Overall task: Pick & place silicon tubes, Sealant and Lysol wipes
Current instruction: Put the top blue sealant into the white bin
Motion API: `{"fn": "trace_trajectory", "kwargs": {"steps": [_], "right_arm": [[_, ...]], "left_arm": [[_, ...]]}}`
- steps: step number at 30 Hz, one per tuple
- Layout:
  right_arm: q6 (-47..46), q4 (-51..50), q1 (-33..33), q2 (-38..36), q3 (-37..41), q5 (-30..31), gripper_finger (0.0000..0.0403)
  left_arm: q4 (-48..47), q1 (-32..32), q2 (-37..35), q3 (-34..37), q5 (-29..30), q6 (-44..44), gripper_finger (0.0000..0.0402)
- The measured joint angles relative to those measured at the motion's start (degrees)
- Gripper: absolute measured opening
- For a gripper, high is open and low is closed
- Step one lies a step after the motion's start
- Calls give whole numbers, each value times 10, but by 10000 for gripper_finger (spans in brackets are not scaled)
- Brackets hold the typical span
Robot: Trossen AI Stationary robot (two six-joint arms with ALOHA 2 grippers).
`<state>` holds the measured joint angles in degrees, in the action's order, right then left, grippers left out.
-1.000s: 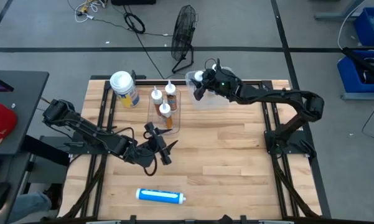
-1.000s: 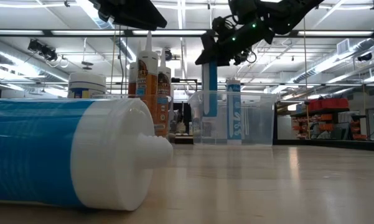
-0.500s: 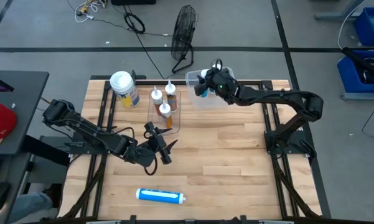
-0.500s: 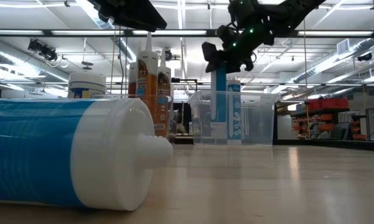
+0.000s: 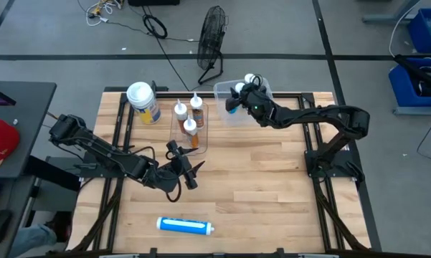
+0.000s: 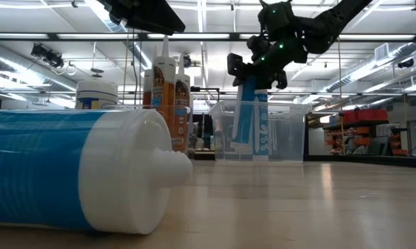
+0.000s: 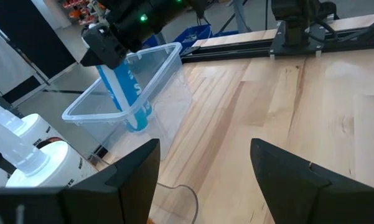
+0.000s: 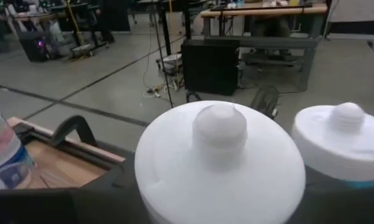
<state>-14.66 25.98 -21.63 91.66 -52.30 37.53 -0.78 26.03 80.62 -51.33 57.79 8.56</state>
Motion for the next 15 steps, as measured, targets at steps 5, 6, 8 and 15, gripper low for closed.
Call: {"fn": "trace_trajectory", "kwargs": {"steps": [5,6,8,15], "right_arm": [[18,-11,0,18,-15,-2,217],[17,-11,0,21,-20,-7,216],[19,-18,0,29,-32,-1,215],[30,-58,-7,72,-86,-6,217]], "left_arm": [[-1,-6,0,0,0,0,254],[-3,-6,0,0,0,0,254],[-4,-6,0,0,0,1,254],[-13,-6,0,0,0,9,254]]}}
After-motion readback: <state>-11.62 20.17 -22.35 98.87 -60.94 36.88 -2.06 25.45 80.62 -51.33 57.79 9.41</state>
